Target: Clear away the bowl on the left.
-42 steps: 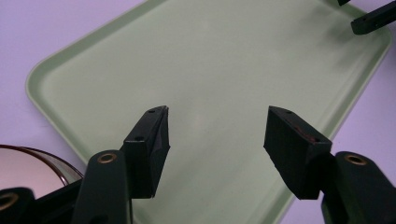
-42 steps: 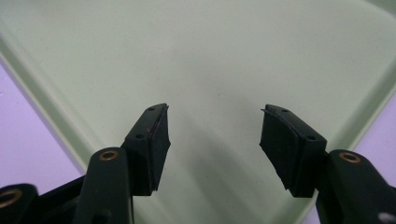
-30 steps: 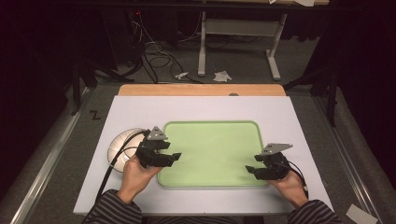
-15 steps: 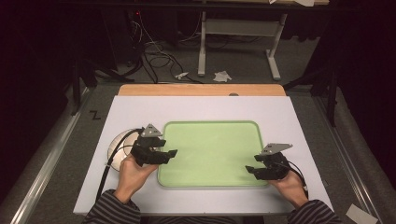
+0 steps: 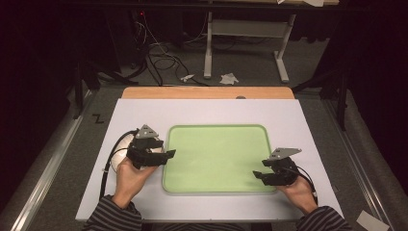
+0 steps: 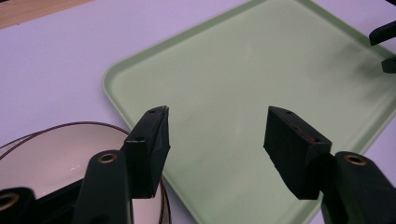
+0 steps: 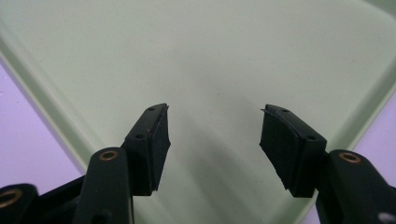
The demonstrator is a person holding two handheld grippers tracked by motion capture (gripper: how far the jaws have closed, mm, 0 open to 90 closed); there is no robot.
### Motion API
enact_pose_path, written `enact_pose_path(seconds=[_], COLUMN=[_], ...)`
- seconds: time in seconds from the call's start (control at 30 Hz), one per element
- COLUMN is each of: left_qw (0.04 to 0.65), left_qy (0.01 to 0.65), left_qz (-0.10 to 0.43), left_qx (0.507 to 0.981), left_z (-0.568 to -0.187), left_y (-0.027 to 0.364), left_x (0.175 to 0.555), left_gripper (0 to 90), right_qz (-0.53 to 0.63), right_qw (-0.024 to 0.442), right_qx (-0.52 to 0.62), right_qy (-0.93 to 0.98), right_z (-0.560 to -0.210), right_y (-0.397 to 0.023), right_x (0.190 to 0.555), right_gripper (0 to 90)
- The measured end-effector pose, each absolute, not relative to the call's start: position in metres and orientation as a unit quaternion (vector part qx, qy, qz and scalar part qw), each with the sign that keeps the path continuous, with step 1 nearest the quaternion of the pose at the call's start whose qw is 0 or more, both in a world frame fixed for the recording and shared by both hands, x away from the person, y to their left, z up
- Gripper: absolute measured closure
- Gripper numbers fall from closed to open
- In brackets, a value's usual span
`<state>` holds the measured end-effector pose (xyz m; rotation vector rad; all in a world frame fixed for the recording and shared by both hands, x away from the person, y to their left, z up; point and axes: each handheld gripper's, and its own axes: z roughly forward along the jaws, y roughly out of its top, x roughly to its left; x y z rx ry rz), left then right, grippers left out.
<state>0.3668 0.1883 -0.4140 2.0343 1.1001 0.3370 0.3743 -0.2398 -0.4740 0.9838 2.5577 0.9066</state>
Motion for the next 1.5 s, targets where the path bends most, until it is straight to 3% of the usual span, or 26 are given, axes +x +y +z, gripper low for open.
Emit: enact_pose_path(seconds=[1.5], left_qw=[0.362], left_qy=[0.527], left_qz=[0.152], left_qx=[0.754], left_z=[-0.422], left_y=[0.247], left_x=[0.38], left_gripper=[39.3], right_qz=[0.313], right_qw=[0.124], right_qx=[0.336], right_qy=[0.88], right_z=[-0.474], right_y=[-0.24], right_x=[0.375], right_gripper=[43.6])
